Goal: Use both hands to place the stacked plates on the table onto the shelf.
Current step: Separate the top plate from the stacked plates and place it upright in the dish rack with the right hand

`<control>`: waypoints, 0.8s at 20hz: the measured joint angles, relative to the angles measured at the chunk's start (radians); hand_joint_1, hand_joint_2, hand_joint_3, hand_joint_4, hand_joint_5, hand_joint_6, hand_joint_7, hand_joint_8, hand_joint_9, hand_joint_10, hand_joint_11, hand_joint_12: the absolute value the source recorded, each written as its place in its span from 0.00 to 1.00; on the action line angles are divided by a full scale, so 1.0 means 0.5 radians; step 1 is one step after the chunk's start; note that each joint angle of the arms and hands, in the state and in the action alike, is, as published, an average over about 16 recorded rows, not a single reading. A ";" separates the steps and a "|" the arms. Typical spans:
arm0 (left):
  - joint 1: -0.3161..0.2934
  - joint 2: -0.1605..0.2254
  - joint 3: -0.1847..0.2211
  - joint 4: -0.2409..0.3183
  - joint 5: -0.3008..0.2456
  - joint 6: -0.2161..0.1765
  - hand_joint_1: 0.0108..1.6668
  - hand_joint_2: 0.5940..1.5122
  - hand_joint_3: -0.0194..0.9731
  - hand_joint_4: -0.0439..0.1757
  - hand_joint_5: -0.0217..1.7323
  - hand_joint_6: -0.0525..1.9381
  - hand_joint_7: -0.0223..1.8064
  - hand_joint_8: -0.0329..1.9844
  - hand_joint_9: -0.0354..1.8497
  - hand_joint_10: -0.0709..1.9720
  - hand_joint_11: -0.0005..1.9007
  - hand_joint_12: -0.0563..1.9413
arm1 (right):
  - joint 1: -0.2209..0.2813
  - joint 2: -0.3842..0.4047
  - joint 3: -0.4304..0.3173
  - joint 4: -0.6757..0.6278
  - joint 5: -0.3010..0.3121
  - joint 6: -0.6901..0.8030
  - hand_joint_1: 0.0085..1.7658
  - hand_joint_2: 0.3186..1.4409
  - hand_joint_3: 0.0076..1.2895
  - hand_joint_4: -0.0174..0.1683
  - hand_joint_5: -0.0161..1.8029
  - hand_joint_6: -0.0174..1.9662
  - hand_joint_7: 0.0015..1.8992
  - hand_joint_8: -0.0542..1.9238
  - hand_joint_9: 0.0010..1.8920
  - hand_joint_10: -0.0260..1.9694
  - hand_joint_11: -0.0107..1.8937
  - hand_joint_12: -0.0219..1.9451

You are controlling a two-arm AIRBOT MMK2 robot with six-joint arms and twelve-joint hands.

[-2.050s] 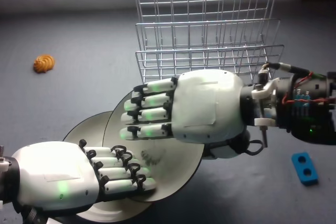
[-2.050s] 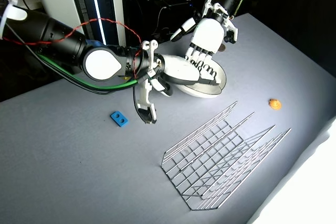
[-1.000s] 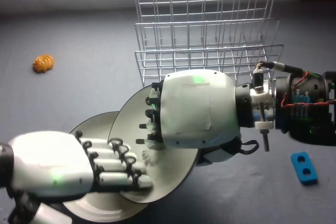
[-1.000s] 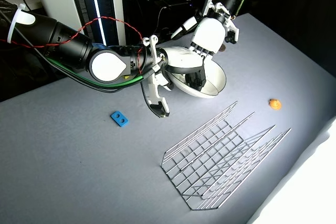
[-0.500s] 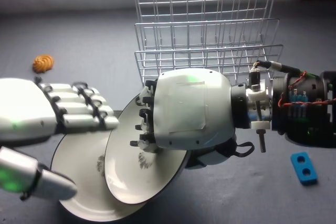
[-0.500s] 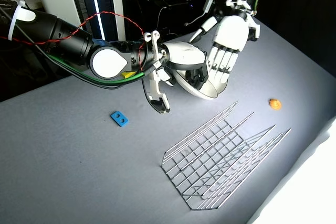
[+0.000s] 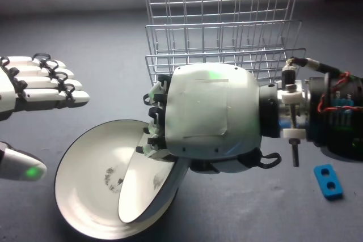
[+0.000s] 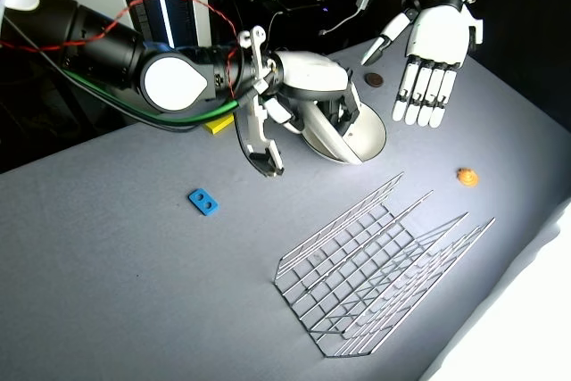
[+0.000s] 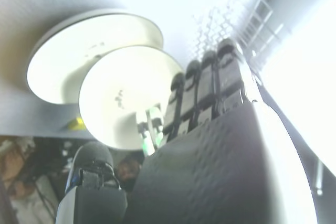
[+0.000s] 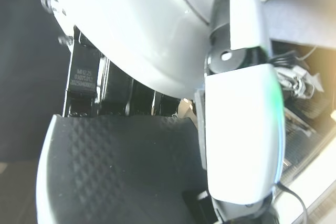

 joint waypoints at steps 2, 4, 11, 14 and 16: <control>-0.002 0.022 0.022 -0.014 -0.009 -0.003 0.00 0.58 0.04 0.22 0.05 0.03 0.05 0.02 0.03 0.04 0.01 0.04 | 0.022 0.037 -0.043 0.022 -0.004 0.004 0.67 0.56 0.00 0.23 0.55 0.43 0.58 0.42 0.72 0.01 0.47 0.51; -0.003 0.042 0.038 -0.030 -0.021 -0.002 0.00 0.58 0.04 0.22 0.05 0.03 0.05 0.02 0.03 0.04 0.01 0.04 | 0.046 0.074 -0.081 0.043 -0.006 0.016 0.67 0.57 0.00 0.22 0.55 0.43 0.59 0.40 0.72 0.01 0.48 0.50; -0.003 0.093 0.084 -0.066 -0.087 0.008 0.00 0.58 0.04 0.22 0.05 0.03 0.04 0.02 0.03 0.04 0.01 0.04 | 0.183 0.210 -0.151 0.060 -0.013 0.307 0.68 0.58 0.00 0.18 0.58 0.40 0.62 0.35 0.74 0.02 0.51 0.47; -0.003 0.101 0.098 -0.076 -0.113 0.016 0.00 0.58 0.04 0.22 0.05 0.03 0.04 0.02 0.03 0.04 0.01 0.04 | 0.266 0.262 -0.151 0.042 -0.032 0.558 0.68 0.58 0.00 0.16 0.58 0.39 0.63 0.34 0.74 0.02 0.51 0.47; -0.004 0.101 0.112 -0.075 -0.138 0.023 0.01 0.58 0.04 0.22 0.05 0.03 0.04 0.02 0.03 0.04 0.01 0.04 | 0.328 0.295 -0.141 0.026 -0.055 0.758 0.68 0.58 0.00 0.15 0.58 0.39 0.63 0.34 0.74 0.02 0.51 0.46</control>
